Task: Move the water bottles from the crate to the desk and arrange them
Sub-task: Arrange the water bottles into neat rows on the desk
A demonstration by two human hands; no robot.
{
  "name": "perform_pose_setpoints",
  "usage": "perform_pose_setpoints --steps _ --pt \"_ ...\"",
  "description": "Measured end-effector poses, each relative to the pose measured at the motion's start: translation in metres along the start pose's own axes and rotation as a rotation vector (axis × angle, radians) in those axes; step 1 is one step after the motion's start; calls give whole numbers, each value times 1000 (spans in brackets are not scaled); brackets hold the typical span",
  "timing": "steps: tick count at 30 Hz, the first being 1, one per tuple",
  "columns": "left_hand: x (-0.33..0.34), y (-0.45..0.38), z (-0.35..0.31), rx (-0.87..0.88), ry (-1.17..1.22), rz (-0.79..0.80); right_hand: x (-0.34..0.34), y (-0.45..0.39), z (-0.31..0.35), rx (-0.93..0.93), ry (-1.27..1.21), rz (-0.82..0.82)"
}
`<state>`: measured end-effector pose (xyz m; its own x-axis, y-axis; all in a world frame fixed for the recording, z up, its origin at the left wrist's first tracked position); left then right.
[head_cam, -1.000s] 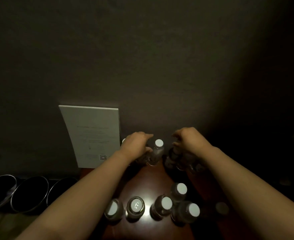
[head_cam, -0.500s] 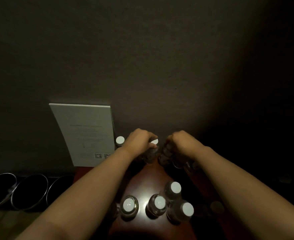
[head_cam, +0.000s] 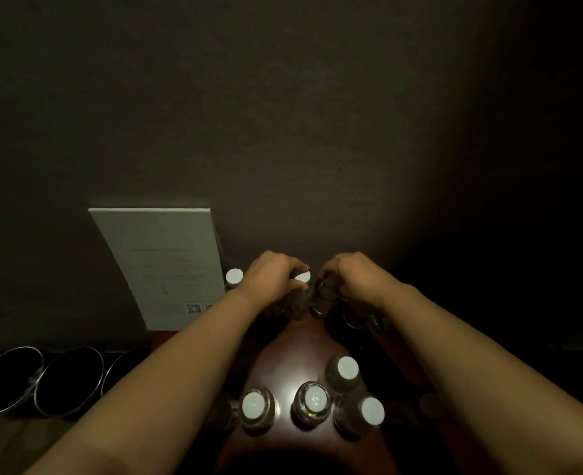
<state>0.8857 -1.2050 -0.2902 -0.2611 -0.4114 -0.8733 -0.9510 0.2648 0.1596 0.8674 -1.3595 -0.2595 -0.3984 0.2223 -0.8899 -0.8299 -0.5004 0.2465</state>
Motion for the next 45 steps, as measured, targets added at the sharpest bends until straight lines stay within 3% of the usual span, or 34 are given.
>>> perform_pose_setpoints --steps 29,35,41,45 --pt "-4 5 -6 -14 -18 -11 17 3 -11 139 113 -77" --pt "-4 4 -18 -20 -113 33 -12 20 -36 130 68 -145" --pt "14 -2 -57 101 -122 37 -24 47 -59 193 72 -45" --pt "19 -11 -66 93 -121 54 -12 52 -67 204 31 -36"
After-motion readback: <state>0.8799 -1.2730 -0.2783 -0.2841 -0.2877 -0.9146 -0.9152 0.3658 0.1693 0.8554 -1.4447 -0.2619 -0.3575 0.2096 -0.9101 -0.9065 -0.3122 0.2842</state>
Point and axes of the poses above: each hand's wrist, its own y-axis away from the middle knuckle, its own x-axis out of the palm, z = x × y, the point moved 6 cm from there along -y, towards the middle knuckle, and after that the axes turned 6 degrees about -x, right-handed, at the moved point
